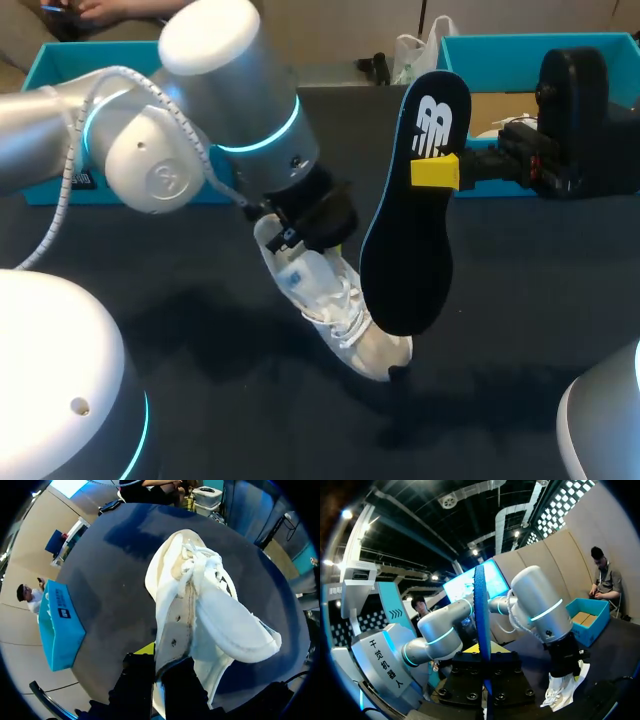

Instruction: Take the shoe out of the shoebox, open the shoe tongue, remove and reinsert the insole, then place the shoe into the shoebox

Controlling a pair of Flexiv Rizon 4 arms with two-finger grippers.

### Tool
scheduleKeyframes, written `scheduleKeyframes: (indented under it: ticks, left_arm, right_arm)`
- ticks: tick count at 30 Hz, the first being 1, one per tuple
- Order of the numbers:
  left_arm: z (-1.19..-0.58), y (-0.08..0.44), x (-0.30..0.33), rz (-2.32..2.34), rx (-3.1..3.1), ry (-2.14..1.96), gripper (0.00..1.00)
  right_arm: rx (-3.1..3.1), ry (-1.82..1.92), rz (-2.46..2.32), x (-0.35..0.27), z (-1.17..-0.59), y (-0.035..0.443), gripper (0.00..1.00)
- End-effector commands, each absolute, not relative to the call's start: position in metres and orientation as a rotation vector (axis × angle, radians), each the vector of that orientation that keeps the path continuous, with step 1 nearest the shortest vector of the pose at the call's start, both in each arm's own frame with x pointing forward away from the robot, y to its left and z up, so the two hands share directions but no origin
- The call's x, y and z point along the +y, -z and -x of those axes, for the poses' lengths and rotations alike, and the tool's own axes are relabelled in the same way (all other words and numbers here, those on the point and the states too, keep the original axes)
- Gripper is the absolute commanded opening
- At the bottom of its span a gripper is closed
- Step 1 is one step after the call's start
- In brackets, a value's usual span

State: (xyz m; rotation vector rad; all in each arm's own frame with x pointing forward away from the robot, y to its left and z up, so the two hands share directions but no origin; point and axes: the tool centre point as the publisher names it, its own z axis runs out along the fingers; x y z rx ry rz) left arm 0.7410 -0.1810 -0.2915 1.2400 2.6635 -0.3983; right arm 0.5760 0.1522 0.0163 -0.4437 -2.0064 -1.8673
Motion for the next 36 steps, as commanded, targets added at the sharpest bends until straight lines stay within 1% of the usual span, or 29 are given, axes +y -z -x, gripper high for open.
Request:
scheduleKeyframes:
  ticks: [1,9,36]
  left_arm:
    - [-0.745,0.279,-0.175,-1.456,2.544,0.373,0.0]
    - [-0.734,0.28,-0.181,-1.815,2.411,0.296,0.0]
    - [-0.723,0.351,-0.216,-2.122,2.376,0.189,0.0]
  right_arm:
    - [-2.006,1.865,0.441,0.154,-0.578,-0.016,0.0]
    - [-2.006,1.865,0.441,0.154,-0.578,-0.016,0.0]
    - [-2.006,1.865,0.441,0.154,-0.578,-0.016,0.0]
